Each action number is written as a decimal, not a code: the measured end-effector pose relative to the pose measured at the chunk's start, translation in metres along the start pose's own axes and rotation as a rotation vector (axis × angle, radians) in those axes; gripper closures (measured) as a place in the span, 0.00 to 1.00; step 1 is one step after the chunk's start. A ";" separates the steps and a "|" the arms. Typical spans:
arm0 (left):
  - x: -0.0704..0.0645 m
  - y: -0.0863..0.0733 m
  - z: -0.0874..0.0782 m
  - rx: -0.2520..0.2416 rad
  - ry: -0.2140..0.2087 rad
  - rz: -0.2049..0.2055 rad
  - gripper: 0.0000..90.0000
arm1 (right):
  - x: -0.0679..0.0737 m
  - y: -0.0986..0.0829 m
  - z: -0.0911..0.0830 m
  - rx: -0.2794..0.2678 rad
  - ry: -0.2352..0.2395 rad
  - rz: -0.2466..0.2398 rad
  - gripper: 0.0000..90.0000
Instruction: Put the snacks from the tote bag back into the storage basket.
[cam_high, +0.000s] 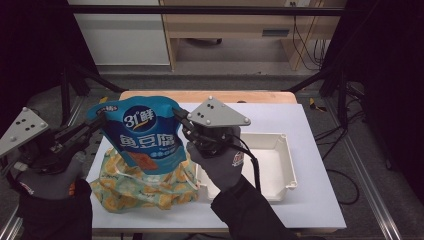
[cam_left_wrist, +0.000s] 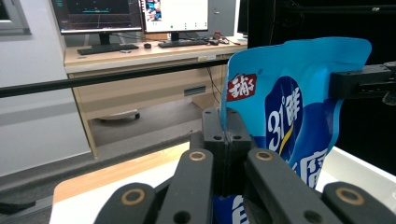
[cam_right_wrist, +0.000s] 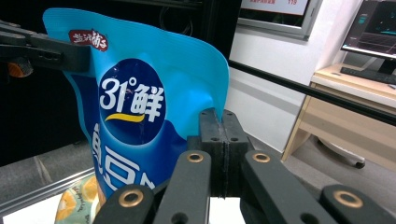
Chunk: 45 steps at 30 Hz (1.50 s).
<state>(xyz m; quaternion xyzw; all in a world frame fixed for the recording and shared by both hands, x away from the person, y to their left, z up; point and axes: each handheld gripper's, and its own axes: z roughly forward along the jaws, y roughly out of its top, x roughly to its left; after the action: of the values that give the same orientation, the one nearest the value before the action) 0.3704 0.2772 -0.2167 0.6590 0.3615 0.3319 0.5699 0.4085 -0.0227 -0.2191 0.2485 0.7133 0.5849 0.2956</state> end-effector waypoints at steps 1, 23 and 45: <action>-0.002 0.001 0.002 0.000 -0.003 0.002 1.00 | -0.001 0.000 -0.001 -0.001 -0.001 -0.002 1.00; -0.042 0.008 0.041 0.010 -0.096 0.024 1.00 | -0.035 -0.012 -0.049 -0.006 -0.066 0.011 1.00; -0.076 0.007 0.074 0.026 -0.166 0.040 1.00 | -0.062 -0.030 -0.086 0.001 -0.141 0.022 1.00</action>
<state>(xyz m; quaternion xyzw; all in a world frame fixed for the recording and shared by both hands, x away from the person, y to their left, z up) 0.3946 0.1741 -0.2214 0.6987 0.3041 0.2825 0.5827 0.3908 -0.1309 -0.2284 0.2970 0.6883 0.5687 0.3386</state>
